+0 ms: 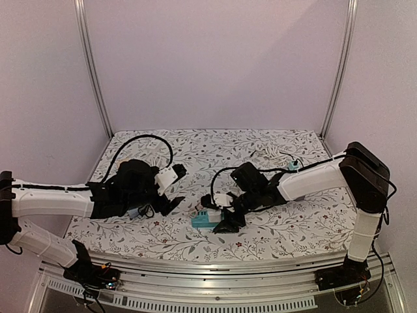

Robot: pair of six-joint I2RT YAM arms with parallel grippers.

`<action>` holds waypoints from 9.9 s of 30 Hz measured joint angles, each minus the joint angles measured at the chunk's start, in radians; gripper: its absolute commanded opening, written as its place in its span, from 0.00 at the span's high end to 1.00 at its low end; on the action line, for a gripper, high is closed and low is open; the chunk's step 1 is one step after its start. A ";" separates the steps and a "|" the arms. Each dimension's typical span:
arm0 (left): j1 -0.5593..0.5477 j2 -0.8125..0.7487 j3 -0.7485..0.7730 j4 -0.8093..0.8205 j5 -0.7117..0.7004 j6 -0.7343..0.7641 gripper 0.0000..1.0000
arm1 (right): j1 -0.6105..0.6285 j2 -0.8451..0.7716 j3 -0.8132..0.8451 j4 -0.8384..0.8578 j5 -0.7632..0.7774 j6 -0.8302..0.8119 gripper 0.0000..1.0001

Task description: Insert the plug

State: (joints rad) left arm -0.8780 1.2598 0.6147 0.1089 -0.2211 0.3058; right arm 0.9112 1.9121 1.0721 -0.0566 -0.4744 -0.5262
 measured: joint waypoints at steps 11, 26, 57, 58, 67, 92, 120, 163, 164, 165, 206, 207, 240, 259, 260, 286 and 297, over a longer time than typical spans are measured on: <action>0.072 0.069 0.202 -0.262 -0.105 -0.137 0.01 | -0.005 -0.084 0.017 -0.097 0.039 0.011 0.01; 0.360 0.284 0.560 -1.133 -0.064 -0.185 0.11 | -0.111 -0.377 -0.012 -0.046 -0.014 0.075 0.01; 0.513 0.486 0.400 -1.033 0.142 0.068 0.42 | -0.114 -0.460 -0.218 0.105 -0.017 0.076 0.01; 0.513 0.488 0.400 -1.029 0.145 0.069 0.44 | -0.114 -0.460 -0.225 0.107 -0.017 0.077 0.01; 0.513 0.487 0.400 -0.999 0.168 0.080 1.00 | -0.115 -0.474 -0.249 0.113 -0.017 0.078 0.01; -0.088 0.142 0.583 -0.547 -0.245 0.092 1.00 | -0.220 -0.443 0.104 0.156 0.132 0.900 0.32; -0.223 0.319 0.581 -0.140 -0.259 -0.013 1.00 | -0.138 -0.598 -0.115 0.281 0.219 1.015 0.27; -0.250 0.369 0.624 -0.142 -0.322 0.001 0.01 | -0.100 -0.369 0.017 0.248 0.137 0.866 1.00; -0.252 0.359 0.624 -0.154 -0.301 0.000 0.00 | -0.115 -0.370 0.017 0.223 0.115 0.862 1.00; -0.252 0.346 0.622 -0.168 -0.269 -0.004 0.00 | -0.135 -0.372 0.017 0.196 0.098 0.855 1.00; -0.056 0.089 0.351 -0.324 -0.166 -0.169 0.01 | -0.124 -0.188 -0.043 -0.190 -0.082 -0.108 1.00; -0.056 0.089 0.351 -0.324 -0.166 -0.169 0.00 | -0.124 -0.188 -0.040 -0.191 -0.080 -0.108 1.00; -0.032 0.089 0.351 -0.333 -0.175 -0.161 0.00 | -0.071 -0.084 -0.014 -0.132 -0.029 -0.105 1.00; -0.024 0.088 0.351 -0.359 -0.188 -0.156 0.01 | -0.204 -0.044 0.038 0.004 0.545 0.572 1.00; -0.024 0.087 0.351 -0.359 -0.188 -0.156 0.00 | -0.210 -0.039 0.045 0.001 0.587 0.635 1.00; -0.019 0.041 0.352 -0.378 -0.198 -0.149 0.00 | -0.312 -0.027 0.037 0.007 0.863 1.098 0.75; -0.018 0.040 0.352 -0.381 -0.202 -0.150 0.00 | -0.318 -0.024 0.035 -0.074 0.815 1.081 0.18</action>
State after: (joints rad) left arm -0.8955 1.3003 0.9665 -0.2726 -0.4229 0.1562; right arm 0.5930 1.8885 1.1069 -0.1307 0.3405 0.5545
